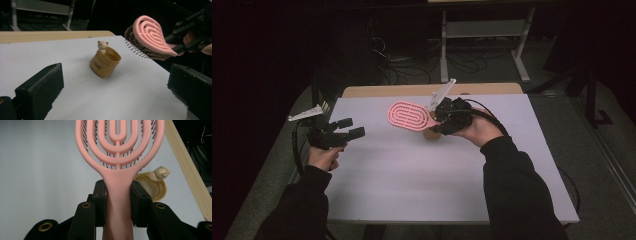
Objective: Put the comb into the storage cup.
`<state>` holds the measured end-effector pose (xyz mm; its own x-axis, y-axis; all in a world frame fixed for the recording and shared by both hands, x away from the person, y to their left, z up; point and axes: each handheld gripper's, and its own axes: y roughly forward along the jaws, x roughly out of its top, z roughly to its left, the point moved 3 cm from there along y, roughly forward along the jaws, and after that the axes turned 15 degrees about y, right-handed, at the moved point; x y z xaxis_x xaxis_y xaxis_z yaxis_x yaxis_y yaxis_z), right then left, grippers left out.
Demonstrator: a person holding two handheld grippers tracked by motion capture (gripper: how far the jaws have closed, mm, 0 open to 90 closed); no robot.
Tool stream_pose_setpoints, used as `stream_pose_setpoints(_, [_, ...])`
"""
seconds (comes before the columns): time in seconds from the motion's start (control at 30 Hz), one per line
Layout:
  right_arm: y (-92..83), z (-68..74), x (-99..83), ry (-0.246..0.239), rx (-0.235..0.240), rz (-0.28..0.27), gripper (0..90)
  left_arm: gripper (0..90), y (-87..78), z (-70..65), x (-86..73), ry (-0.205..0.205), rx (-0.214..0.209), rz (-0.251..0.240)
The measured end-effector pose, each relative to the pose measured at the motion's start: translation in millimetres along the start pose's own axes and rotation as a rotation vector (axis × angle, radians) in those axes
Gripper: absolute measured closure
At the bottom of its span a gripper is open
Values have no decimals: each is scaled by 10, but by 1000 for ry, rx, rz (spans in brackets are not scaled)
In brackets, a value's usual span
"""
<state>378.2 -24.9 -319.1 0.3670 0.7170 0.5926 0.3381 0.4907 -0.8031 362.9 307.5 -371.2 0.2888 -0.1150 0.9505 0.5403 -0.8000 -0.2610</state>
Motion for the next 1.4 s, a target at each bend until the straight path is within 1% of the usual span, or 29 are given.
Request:
stream_pose_setpoints(0.03, [-1, 0, 5, 0, 0, 0, 680, 0, 17, -9, 15, -2, -12, 1])
stream_pose_setpoints(0.17, [-8, 1, 18, -2, 0, -5, 680, 0, 84, -48, 84, 18, -46, 13])
stream_pose_setpoints(0.27, [-22, 3, 30, -3, 3, -10, 680, 0, 137, -74, 139, 13, -64, 18])
stream_pose_setpoints(0.33, [-27, 3, 34, -3, 3, -12, 681, 0, 170, -95, 173, 18, -68, 21])
stream_pose_setpoints(0.4, [-42, 5, 49, -7, 0, -12, 681, 0, 223, -121, 217, 25, -70, 43])
stream_pose_setpoints(0.47, [-47, 9, 58, -5, -2, -12, 681, 0, 242, -134, 233, 21, -69, 43])
stream_pose_setpoints(0.57, [-43, 11, 73, -11, -1, -16, 681, 0, 296, -155, 272, 22, -73, 59])
stream_pose_setpoints(0.77, [-31, 14, 94, -11, 3, -20, 681, 0, 391, -186, 353, 8, -101, 49])
stream_pose_setpoints(0.93, [-11, 38, 126, -18, 1, -22, 681, 0, 473, -233, 399, 18, -121, 52])
stream_pose_setpoints(1.1, [-1, 65, 161, -28, 6, -28, 681, 0, 535, -244, 434, 5, -131, 51])
stream_pose_setpoints(1.13, [-2, 69, 180, -27, 10, -38, 681, 0, 553, -246, 438, -1, -132, 51])
stream_pose_setpoints(1.2, [-6, 74, 199, -30, 10, -42, 681, 0, 595, -241, 448, -11, -144, 60])
stream_pose_setpoints(1.23, [-8, 80, 206, -30, 9, -42, 681, 0, 633, -246, 465, -28, -153, 54])
stream_pose_setpoints(1.27, [-8, 80, 206, -30, 9, -42, 681, 0, 633, -246, 465, -28, -153, 54])
stream_pose_setpoints(1.33, [-12, 86, 220, -35, 9, -45, 681, 1, 671, -256, 486, -41, -165, 52])
stream_pose_setpoints(1.4, [-17, 93, 231, -38, 8, -46, 680, 10, 703, -276, 508, -39, -175, 55])
